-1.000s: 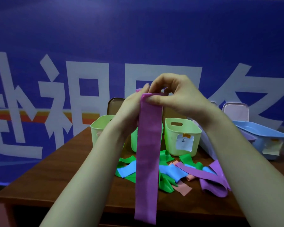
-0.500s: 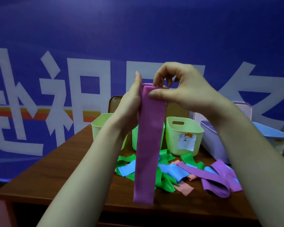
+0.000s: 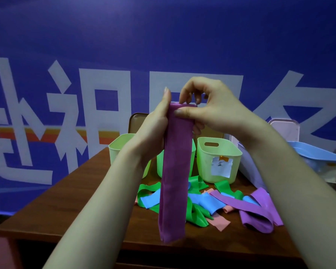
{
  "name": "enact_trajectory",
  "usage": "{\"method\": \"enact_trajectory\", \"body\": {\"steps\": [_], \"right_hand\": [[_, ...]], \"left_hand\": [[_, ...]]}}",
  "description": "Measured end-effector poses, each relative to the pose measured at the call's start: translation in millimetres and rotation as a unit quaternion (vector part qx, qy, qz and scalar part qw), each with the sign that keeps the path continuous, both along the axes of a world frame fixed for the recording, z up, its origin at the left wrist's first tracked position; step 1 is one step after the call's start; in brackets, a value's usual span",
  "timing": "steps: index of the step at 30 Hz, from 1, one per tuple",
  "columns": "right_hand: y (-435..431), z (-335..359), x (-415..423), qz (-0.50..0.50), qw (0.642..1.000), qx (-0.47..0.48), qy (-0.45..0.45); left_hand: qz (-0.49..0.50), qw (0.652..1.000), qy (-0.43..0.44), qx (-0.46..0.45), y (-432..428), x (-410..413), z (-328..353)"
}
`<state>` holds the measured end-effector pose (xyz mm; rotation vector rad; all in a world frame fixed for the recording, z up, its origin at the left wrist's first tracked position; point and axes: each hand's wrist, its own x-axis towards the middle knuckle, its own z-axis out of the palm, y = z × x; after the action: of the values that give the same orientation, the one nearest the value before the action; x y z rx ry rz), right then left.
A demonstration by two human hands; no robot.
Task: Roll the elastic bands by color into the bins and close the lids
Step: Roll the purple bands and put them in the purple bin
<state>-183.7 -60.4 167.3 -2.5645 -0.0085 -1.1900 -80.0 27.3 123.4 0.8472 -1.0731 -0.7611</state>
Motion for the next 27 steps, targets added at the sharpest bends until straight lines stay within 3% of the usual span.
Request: {"method": "enact_trajectory", "body": {"steps": [8, 10, 13, 17, 23, 27], "right_hand": [[-9.5, -7.9, 1.5, -0.013, 0.999, 0.033, 0.039], [-8.4, -10.7, 1.8, 0.028, 0.996, 0.082, 0.015], [-7.8, -12.7, 3.1, 0.024, 0.997, 0.064, -0.027], [-14.2, -9.9, -2.3, 0.034, 0.99, 0.137, -0.002], [-39.4, -19.9, -2.7, 0.118, 0.931, 0.338, 0.071], [-60.2, -37.7, -2.8, 0.165, 0.886, 0.417, 0.115]], "left_hand": [[0.01, 0.994, -0.105, 0.023, -3.2, 4.7, -5.1], [0.01, 0.997, -0.076, 0.022, -5.4, 5.0, -6.8], [-0.007, 1.0, 0.0, 0.007, -9.0, 3.8, -8.8], [-0.015, 0.999, -0.037, 0.014, -11.7, 2.1, -16.0], [-0.081, 0.992, -0.099, -0.005, -22.0, -1.6, -36.1], [-0.089, 0.988, -0.122, 0.019, -28.8, -3.2, -45.0]]}}
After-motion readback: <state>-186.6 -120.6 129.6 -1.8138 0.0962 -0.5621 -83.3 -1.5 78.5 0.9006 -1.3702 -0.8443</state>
